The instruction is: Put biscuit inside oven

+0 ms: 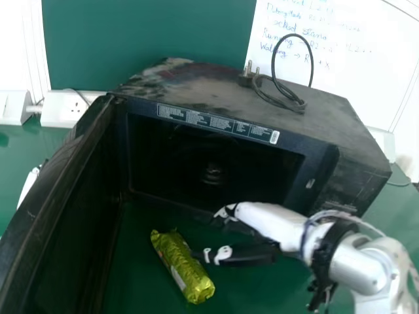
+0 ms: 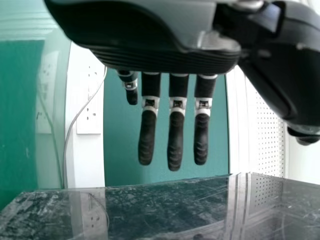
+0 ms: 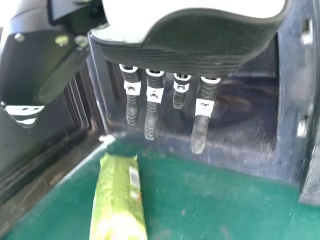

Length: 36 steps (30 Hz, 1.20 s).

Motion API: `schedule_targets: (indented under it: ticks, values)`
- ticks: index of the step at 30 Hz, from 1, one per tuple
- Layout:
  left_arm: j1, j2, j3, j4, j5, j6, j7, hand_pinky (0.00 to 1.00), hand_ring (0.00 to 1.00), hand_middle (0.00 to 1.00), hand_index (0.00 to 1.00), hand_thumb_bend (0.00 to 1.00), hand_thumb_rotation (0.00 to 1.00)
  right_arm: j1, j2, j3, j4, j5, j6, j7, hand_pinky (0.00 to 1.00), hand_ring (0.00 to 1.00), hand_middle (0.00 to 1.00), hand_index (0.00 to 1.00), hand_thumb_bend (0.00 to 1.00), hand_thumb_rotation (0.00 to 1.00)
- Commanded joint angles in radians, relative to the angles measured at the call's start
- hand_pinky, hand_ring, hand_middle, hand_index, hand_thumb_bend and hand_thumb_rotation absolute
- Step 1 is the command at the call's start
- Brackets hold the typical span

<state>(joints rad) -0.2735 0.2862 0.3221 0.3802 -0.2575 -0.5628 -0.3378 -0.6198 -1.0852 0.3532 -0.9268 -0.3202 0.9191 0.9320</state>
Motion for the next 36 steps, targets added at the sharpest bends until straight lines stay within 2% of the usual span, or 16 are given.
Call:
schedule_targets:
  ticks: [1,3,4,5,7,8,11,12,17,22,26,29,36]
  values:
    - [-0.004,0.0,-0.007,-0.001,-0.006,-0.002,-0.002,0.32,0.38,0.43,0.48,0.52,0.08,-0.027,0.018,0.056,-0.004,-0.024,0.024,0.014,0.33,0.45,0.58,0.86,0.92,0.68]
    - [-0.003,-0.003,-0.008,-0.007,-0.008,0.004,0.001,0.32,0.38,0.43,0.48,0.52,0.08,-0.027,0.036,0.085,-0.008,-0.048,0.041,0.001,0.25,0.34,0.46,0.86,0.92,0.67]
    - [-0.003,-0.003,-0.007,-0.009,-0.008,0.009,0.003,0.32,0.38,0.43,0.48,0.52,0.08,-0.028,0.042,0.097,-0.012,-0.059,0.051,-0.002,0.19,0.25,0.37,0.87,0.9,0.65]
    - [-0.002,-0.004,-0.007,-0.01,-0.006,0.011,0.006,0.32,0.38,0.43,0.48,0.52,0.08,-0.033,0.044,0.113,-0.019,-0.073,0.065,0.0,0.16,0.23,0.35,0.88,0.88,0.65]
    - [-0.001,-0.004,-0.008,-0.011,-0.001,0.006,0.008,0.32,0.38,0.43,0.48,0.52,0.08,-0.044,0.045,0.149,-0.031,-0.109,0.089,0.007,0.2,0.28,0.42,0.88,0.9,0.65]
    - [0.0,-0.005,-0.008,-0.012,-0.001,0.005,0.007,0.32,0.38,0.43,0.48,0.52,0.08,-0.048,0.048,0.165,-0.036,-0.124,0.101,0.009,0.3,0.42,0.55,0.88,0.91,0.65]
    - [0.002,-0.007,-0.01,-0.02,-0.001,0.009,0.01,0.32,0.38,0.43,0.48,0.52,0.08,-0.062,0.055,0.213,-0.05,-0.169,0.145,0.02,0.47,0.61,0.69,0.87,0.91,0.65]
    - [0.003,-0.009,-0.011,-0.024,0.001,0.011,0.013,0.32,0.38,0.43,0.48,0.52,0.08,-0.065,0.055,0.23,-0.056,-0.188,0.16,0.022,0.6,0.7,0.75,0.88,0.91,0.65]
    - [0.003,-0.012,-0.017,-0.033,0.011,-0.001,0.019,0.32,0.38,0.43,0.48,0.51,0.07,-0.054,0.07,0.322,-0.085,-0.319,0.208,0.016,0.78,0.82,0.86,0.91,0.88,0.63]
    - [0.009,-0.012,-0.024,-0.046,0.005,0.009,0.026,0.32,0.38,0.43,0.48,0.51,0.07,-0.035,0.111,0.396,-0.076,-0.453,0.202,0.045,0.77,0.86,0.89,0.94,0.88,0.66]
    - [0.013,-0.012,-0.026,-0.05,0.008,0.015,0.034,0.32,0.38,0.43,0.48,0.52,0.08,-0.004,0.158,0.419,-0.06,-0.553,0.189,0.084,0.77,0.89,0.93,0.96,0.86,0.65]
    - [0.015,-0.012,-0.028,-0.052,0.008,0.013,0.035,0.32,0.38,0.43,0.48,0.52,0.08,0.03,0.2,0.423,-0.036,-0.644,0.153,0.122,0.75,0.89,0.93,0.96,0.88,0.65]
    - [0.02,-0.017,-0.036,-0.075,0.017,0.019,0.047,0.32,0.38,0.43,0.48,0.51,0.07,0.122,0.356,0.387,0.044,-0.852,0.054,0.245,0.78,0.91,0.96,0.96,0.9,0.64]
